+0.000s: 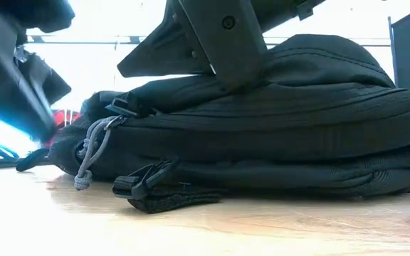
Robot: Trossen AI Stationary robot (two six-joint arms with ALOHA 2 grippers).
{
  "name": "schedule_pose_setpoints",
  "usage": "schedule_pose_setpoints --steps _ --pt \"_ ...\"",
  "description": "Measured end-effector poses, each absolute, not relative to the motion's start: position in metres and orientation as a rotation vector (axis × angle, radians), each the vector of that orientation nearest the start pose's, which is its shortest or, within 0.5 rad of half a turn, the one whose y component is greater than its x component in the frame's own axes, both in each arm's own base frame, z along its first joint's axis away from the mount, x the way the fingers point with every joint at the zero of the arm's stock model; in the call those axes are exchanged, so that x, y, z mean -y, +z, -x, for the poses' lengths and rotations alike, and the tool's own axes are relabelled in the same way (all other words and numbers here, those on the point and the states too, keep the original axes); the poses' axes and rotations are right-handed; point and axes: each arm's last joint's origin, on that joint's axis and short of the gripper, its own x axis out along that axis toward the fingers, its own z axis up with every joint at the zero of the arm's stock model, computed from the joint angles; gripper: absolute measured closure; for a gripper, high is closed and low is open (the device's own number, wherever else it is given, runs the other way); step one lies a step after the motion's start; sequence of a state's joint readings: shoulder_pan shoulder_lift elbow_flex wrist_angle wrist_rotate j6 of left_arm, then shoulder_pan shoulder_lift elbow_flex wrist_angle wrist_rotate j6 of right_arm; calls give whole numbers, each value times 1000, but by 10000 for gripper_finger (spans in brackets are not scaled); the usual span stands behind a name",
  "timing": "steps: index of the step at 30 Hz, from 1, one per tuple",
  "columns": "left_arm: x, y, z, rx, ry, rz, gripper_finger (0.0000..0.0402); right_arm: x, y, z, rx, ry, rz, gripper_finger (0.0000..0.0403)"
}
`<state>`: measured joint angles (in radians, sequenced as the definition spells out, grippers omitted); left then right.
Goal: Unpack backpack
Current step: Open the backpack
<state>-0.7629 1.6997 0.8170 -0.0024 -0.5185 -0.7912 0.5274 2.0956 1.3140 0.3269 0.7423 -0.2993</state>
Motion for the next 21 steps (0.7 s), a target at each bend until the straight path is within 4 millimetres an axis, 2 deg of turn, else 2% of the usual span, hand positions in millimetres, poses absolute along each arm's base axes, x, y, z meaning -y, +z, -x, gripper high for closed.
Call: schedule_pose_setpoints --steps 7,11,17,21 --pt "208 121 -249 -738 85 199 265 -209 163 -397 -398 -156 564 227" --pt "204 114 -253 -735 115 193 230 -209 163 -398 -397 -157 561 236" --pt "196 109 -262 -701 192 212 219 -209 163 -397 -397 -158 554 244" --pt "192 109 -265 -689 211 216 234 -208 163 -398 -397 -160 552 248"
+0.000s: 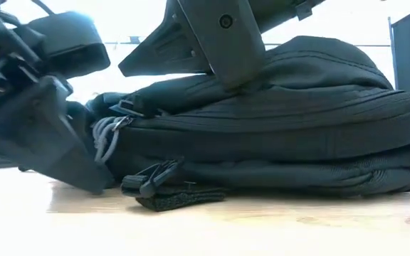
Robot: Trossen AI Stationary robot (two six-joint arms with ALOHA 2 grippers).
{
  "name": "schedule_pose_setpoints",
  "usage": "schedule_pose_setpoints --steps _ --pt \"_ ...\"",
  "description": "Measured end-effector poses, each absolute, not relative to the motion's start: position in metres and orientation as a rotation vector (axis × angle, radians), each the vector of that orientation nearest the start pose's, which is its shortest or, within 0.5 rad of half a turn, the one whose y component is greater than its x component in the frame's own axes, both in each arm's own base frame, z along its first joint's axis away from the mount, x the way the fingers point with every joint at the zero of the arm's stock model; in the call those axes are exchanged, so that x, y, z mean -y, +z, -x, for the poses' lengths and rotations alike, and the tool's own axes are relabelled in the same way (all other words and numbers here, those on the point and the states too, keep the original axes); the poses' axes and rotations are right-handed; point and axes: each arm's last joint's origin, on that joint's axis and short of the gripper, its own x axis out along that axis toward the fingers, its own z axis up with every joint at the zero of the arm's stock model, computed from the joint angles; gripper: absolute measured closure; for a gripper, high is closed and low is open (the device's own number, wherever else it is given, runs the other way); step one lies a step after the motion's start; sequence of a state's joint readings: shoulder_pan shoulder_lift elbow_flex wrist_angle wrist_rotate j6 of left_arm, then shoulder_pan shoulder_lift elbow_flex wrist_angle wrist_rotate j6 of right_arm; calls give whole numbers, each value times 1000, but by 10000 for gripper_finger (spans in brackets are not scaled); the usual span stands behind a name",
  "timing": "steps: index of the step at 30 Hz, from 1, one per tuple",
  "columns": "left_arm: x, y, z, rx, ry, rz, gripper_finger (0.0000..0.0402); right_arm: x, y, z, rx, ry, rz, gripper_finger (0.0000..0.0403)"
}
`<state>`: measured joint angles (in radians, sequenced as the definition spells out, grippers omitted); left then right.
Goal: Unpack backpack
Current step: Open the backpack
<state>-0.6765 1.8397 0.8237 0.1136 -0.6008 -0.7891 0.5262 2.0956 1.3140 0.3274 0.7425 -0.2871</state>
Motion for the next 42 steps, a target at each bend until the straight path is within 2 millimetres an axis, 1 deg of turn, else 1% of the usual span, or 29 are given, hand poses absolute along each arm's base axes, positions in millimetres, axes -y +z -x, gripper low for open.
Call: schedule_pose_setpoints --steps 3,5,8,9,12,16,20,27,33,37,39,42 --pt "190 109 -266 -685 223 220 270 -208 163 -398 -397 -162 547 250" --pt "190 109 -266 -689 222 220 308 -208 163 -398 -397 -162 547 251" --pt "191 109 -266 -705 200 233 377 -208 163 -398 -397 -162 546 252" --pt "191 109 -266 -711 189 241 385 -208 163 -398 -397 -162 546 253" --pt "193 110 -267 -724 147 270 387 -208 163 -398 -397 -162 546 254" --pt "198 119 -267 -717 72 323 390 -208 163 -398 -397 -161 546 251" --pt "199 137 -267 -677 24 373 391 -210 163 -397 -396 -157 553 244" --pt "196 173 -260 -598 -38 379 393 -219 163 -392 -387 -127 584 234" --pt "188 195 -250 -603 -59 366 393 -232 168 -386 -344 -92 600 229" --pt "182 207 -244 -599 -60 375 393 -238 174 -388 -308 -29 552 233" --pt "181 211 -244 -585 -64 379 393 -236 177 -391 -301 -1 510 239" --pt "180 212 -244 -583 -66 380 394 -225 178 -399 -302 -11 448 250"
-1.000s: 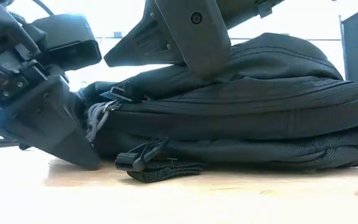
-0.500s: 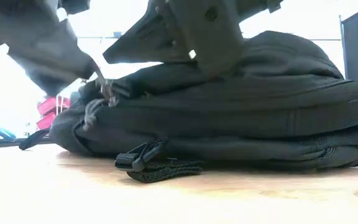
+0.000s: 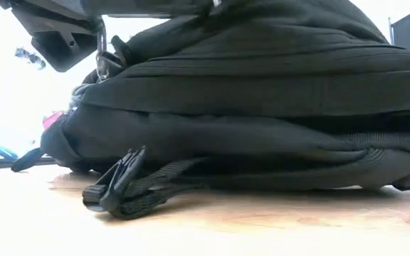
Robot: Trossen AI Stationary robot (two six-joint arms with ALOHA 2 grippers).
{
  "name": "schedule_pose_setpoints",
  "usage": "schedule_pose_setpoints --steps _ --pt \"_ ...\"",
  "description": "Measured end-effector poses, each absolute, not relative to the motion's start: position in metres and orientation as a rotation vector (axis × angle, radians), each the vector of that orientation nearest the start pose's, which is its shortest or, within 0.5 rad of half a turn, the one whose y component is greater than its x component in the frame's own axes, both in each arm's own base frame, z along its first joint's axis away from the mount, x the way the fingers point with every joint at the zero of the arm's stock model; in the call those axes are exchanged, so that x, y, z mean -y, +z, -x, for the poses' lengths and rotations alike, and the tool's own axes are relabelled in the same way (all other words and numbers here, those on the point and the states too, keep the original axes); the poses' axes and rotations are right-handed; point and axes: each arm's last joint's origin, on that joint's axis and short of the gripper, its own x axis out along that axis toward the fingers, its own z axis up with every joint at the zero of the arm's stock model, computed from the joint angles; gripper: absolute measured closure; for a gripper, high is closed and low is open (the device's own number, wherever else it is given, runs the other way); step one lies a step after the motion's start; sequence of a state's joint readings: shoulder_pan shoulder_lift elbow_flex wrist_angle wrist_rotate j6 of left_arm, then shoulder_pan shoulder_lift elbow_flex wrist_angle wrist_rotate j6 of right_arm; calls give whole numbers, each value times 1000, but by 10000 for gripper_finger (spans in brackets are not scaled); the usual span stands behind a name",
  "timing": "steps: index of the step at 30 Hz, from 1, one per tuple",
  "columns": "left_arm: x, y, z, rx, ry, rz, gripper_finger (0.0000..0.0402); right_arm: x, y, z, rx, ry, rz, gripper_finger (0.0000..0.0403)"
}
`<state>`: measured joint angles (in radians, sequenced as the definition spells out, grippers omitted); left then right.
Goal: Unpack backpack
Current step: Open the backpack
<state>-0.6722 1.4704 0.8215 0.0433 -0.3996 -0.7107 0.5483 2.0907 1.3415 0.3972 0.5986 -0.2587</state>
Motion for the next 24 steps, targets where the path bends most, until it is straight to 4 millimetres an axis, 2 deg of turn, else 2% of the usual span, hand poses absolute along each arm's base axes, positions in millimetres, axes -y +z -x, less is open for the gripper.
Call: schedule_pose_setpoints --steps 8,19,24 --pt "179 211 -243 -607 -78 372 394 -206 177 -410 -315 36 338 280" --pt "180 211 -243 -629 -128 365 394 -200 177 -414 -315 84 328 306" --pt "180 212 -243 -640 -153 368 394 -199 176 -415 -320 104 326 297"
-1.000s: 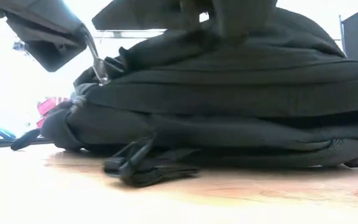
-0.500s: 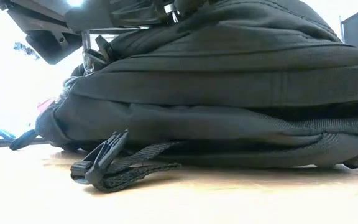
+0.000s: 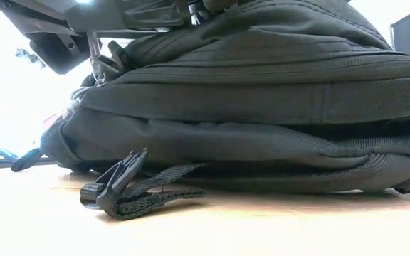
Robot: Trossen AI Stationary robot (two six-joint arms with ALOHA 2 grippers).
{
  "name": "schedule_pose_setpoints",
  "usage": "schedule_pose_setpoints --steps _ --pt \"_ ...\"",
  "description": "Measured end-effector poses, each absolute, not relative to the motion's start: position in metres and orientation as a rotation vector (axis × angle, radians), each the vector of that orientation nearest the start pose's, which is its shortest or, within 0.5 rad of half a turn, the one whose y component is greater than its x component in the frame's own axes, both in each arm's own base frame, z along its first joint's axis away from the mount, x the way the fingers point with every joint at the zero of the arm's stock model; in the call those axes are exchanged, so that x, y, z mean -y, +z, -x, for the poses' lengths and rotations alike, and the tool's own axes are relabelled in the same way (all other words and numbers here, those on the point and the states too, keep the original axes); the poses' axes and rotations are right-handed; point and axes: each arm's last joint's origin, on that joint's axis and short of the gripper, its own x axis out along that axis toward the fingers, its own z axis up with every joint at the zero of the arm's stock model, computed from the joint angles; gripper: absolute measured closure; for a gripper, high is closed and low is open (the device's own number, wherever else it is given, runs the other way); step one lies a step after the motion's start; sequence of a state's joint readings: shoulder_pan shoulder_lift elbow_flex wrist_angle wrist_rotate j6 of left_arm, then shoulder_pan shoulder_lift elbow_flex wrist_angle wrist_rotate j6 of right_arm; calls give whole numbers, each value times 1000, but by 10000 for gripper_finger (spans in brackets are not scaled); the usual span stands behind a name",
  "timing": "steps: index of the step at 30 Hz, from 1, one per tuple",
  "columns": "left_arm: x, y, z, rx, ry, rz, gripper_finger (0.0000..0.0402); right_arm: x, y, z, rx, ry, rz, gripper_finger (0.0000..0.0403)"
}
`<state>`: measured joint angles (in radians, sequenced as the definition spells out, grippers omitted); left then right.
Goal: Unpack backpack
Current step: Open the backpack
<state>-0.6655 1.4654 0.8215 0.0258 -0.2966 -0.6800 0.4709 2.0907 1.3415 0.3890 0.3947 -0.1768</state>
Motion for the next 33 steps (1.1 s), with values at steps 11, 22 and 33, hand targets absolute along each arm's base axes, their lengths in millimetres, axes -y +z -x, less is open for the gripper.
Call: schedule_pose_setpoints --steps 11,22,33 --pt "180 211 -241 -672 -178 364 394 -194 173 -415 -366 83 343 242" --pt "173 214 -248 -653 -196 370 394 -187 175 -420 -333 121 301 258" --pt "170 214 -251 -641 -192 357 394 -185 175 -421 -332 131 293 332"
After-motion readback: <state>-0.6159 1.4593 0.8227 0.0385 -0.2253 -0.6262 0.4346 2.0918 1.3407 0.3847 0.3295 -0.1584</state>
